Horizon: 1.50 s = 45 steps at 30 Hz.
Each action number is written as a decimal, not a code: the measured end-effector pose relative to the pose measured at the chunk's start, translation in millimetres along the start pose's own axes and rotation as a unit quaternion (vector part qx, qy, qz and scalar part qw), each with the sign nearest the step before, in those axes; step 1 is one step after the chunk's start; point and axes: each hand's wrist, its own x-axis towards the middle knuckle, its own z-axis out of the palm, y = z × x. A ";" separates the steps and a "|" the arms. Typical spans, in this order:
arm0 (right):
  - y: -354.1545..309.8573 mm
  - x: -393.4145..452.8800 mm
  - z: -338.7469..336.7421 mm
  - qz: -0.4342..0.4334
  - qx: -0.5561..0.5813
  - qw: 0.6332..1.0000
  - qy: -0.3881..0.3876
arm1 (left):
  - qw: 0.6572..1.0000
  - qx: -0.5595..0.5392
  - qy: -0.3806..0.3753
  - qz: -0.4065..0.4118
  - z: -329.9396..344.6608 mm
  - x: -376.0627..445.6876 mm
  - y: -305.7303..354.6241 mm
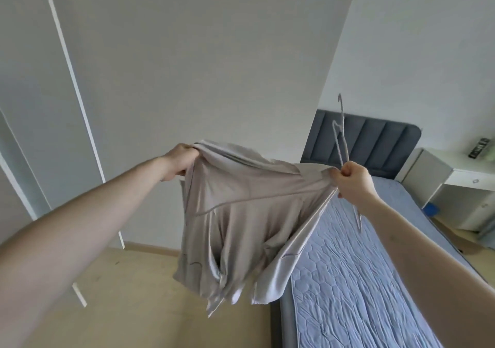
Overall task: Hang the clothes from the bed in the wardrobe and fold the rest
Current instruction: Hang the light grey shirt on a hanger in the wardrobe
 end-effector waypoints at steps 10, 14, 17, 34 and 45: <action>12.8 0.5 16.9 0.031 -0.013 0.998 -0.051 | 0.965 -0.038 -0.258 -0.021 -1.8 -16.8 94.5; 5.2 -6.0 20.8 0.009 -0.034 0.995 -0.088 | 0.983 -0.058 -0.174 0.009 1.2 -14.9 103.5; 1.1 -12.6 16.6 -0.027 -0.048 0.991 -0.123 | 0.995 -0.016 -0.086 0.043 0.6 -9.5 99.8; 1.7 -65.5 -16.9 -0.143 -0.042 0.954 -0.259 | 0.948 0.274 0.111 0.118 -8.1 19.3 72.8; -4.4 -70.7 17.9 -0.169 -0.046 0.949 -0.261 | 0.969 0.180 0.127 0.108 -21.2 25.0 82.5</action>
